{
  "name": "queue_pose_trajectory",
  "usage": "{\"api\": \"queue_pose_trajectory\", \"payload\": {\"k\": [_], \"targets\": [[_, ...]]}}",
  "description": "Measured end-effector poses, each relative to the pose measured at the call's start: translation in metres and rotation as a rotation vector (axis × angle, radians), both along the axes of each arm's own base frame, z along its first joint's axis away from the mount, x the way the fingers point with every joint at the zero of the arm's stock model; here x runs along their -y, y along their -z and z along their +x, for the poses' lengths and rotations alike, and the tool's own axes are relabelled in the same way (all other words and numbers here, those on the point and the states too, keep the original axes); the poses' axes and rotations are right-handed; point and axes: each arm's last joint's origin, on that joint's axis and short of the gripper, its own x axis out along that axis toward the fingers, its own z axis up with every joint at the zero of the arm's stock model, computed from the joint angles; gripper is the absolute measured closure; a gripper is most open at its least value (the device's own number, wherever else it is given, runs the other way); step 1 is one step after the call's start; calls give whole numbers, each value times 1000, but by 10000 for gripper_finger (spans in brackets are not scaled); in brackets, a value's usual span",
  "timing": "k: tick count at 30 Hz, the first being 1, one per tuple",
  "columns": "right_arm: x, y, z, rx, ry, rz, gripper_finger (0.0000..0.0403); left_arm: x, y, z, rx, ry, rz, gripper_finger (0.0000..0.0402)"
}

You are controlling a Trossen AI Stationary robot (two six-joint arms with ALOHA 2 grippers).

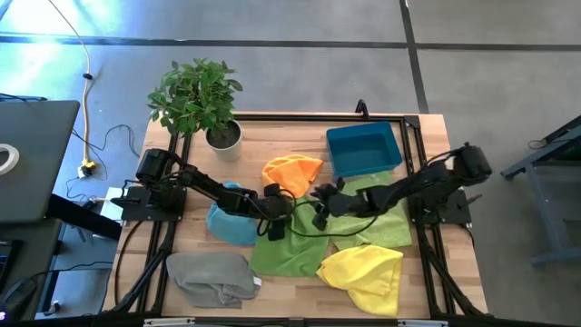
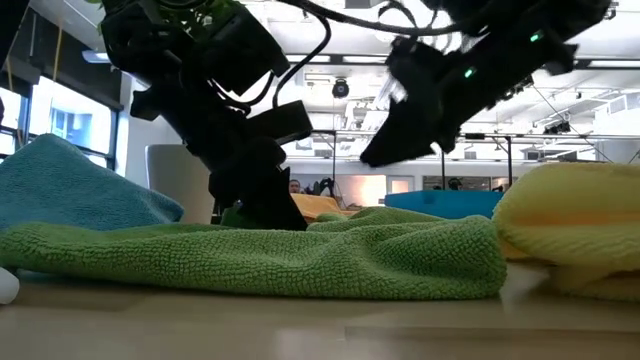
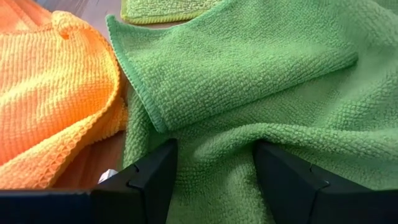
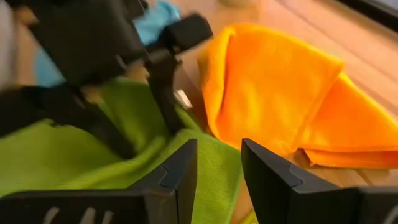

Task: Fold microfiber towels
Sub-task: Move the light green microfiber cloth to the middle right of the table

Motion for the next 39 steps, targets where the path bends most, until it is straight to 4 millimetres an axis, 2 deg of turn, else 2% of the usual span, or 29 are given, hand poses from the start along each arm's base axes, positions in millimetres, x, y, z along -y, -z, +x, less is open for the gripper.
{"api": "queue_pose_trajectory", "payload": {"k": [10,21,33,39], "targets": [[20,27,14,-91,-55,98,284,3,0,0,-3,23,-19,199],[34,33,15,-131,-63,32,225,3,0,0,-3,25,-18,199],[39,36,16,-111,-47,160,236,3,0,0,-2,25,-19,199],[39,57,22,-123,-30,170,237,3,0,0,-1,25,-19,199]]}}
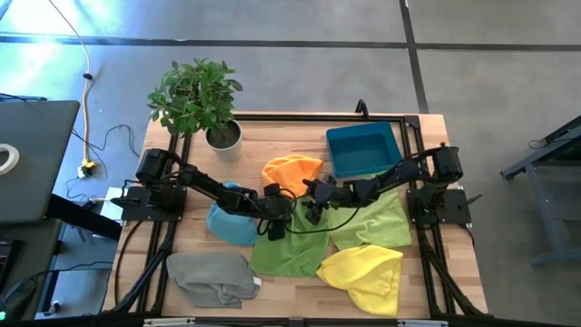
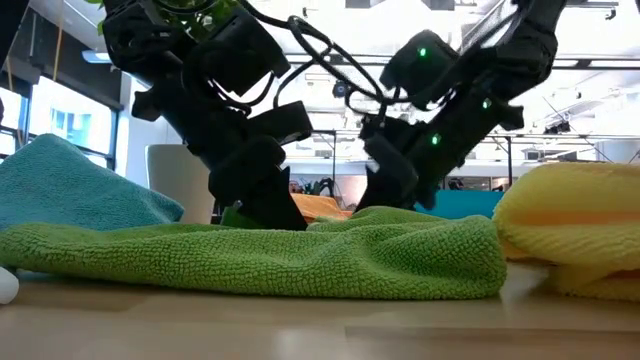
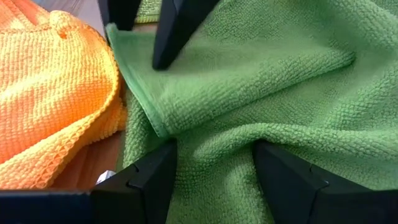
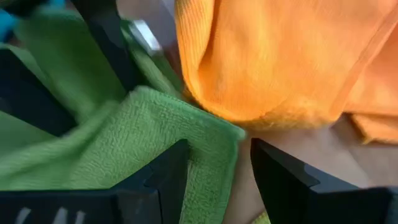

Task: Fold microfiber towels
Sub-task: Move the light green microfiber cloth to the middle right of the table

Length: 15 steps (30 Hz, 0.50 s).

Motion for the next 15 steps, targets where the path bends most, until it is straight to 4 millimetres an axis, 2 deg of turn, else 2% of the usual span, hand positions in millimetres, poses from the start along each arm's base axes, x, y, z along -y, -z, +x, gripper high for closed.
{"api": "queue_pose_trajectory", "payload": {"k": [5,12,15], "targets": [[0,7,4,30,9,-12,268,0,0,0,0,0,-1,199],[-1,6,5,32,-8,-3,377,0,-1,0,2,-1,-2,199],[0,6,4,28,8,9,395,0,-1,-1,1,-7,-11,199]]}}
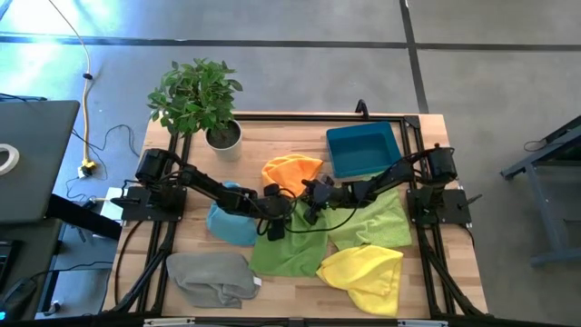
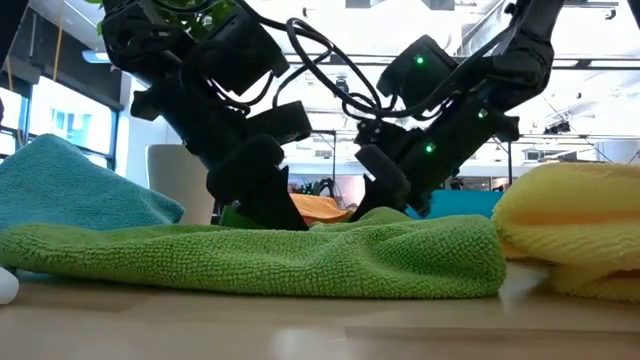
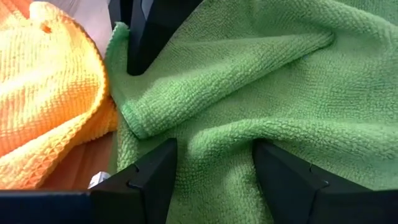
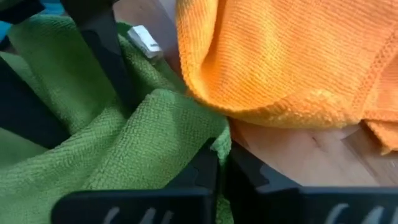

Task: Fold microfiber towels
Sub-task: Move the light green microfiber cloth to the middle right of the table

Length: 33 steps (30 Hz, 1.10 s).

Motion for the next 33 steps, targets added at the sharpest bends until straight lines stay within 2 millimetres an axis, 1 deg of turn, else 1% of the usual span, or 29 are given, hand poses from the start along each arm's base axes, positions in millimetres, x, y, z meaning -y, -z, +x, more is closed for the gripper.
{"api": "queue_pose_trajectory", "payload": {"k": [3,5,8,13,18,22,28,33], "targets": [[1,0,-1,0,42,-5,389,0,-4,-3,-14,2,-3,199],[1,0,-1,-3,43,-6,392,0,-6,-4,-18,3,-3,199],[1,0,-2,-12,49,-7,400,0,-15,-9,-36,1,-3,199],[2,-6,-7,-49,58,-17,400,0,-28,-16,-66,-7,-6,199],[2,-15,-17,-115,99,14,401,-3,-29,-23,-134,-57,56,199],[2,-18,-26,-176,163,61,402,-7,-27,-28,-175,-122,103,199],[3,-18,-29,-207,174,65,402,-8,-26,-30,-184,-168,79,199],[3,-18,-29,-203,174,53,396,-1,-19,-33,-240,-163,62,199]]}}
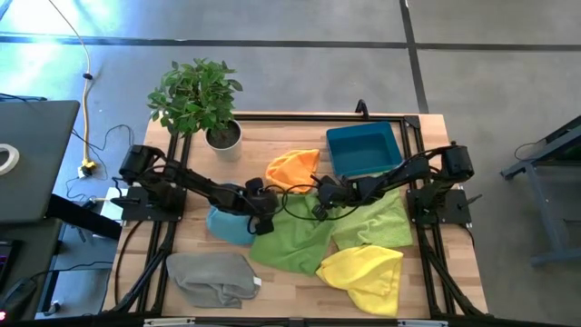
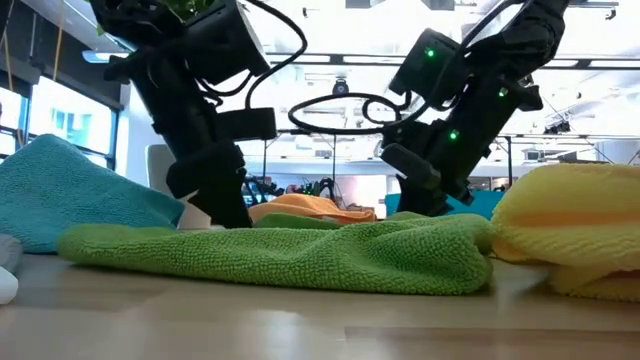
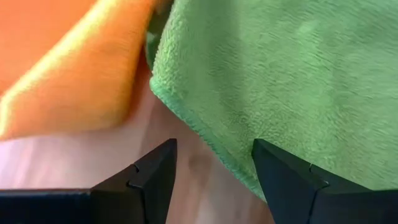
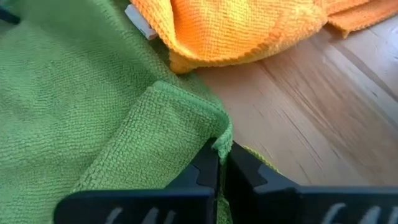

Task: Fold microfiber towels
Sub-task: Move the light green microfiber cloth to the middle right of the table

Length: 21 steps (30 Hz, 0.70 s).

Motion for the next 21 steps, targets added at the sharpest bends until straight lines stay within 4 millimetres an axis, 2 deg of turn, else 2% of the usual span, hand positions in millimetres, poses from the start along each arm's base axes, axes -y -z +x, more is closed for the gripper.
{"api": "queue_pose_trajectory", "payload": {"k": [5,10,13,16,21], "targets": [[0,-6,-3,0,-22,-18,342,8,7,2,-14,17,13,199],[-2,-28,-8,35,-91,42,290,11,8,1,-12,3,24,199],[-6,-42,-15,47,-123,115,281,13,8,0,-21,9,18,199],[-17,-49,-23,28,-199,192,279,16,9,-2,-35,12,11,199],[-47,-43,-27,-25,-291,238,279,21,9,-3,-44,18,13,199]]}}
